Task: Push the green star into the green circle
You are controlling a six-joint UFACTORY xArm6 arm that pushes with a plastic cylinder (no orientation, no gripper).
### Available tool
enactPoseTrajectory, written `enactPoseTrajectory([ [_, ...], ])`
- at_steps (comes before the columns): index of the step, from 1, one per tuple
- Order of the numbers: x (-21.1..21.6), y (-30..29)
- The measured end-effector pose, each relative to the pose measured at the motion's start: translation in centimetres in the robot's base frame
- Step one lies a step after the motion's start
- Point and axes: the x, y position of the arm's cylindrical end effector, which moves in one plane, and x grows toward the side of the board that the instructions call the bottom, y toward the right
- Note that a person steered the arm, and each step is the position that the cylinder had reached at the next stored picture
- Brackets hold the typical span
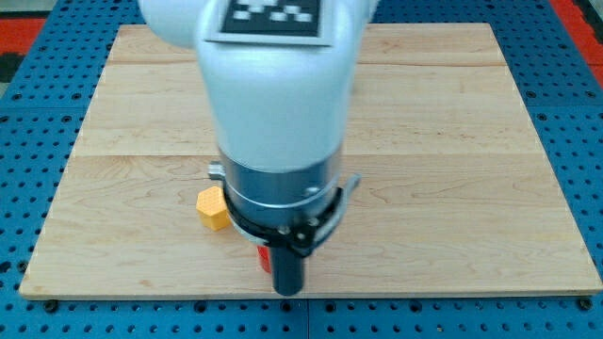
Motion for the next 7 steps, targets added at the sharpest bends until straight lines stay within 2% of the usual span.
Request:
enactPoseTrajectory([
  [4, -11.0, -7.8],
  [5, -15.3, -8.0],
  [6, -17.7, -10.5],
  [7, -18.3, -12.3],
])
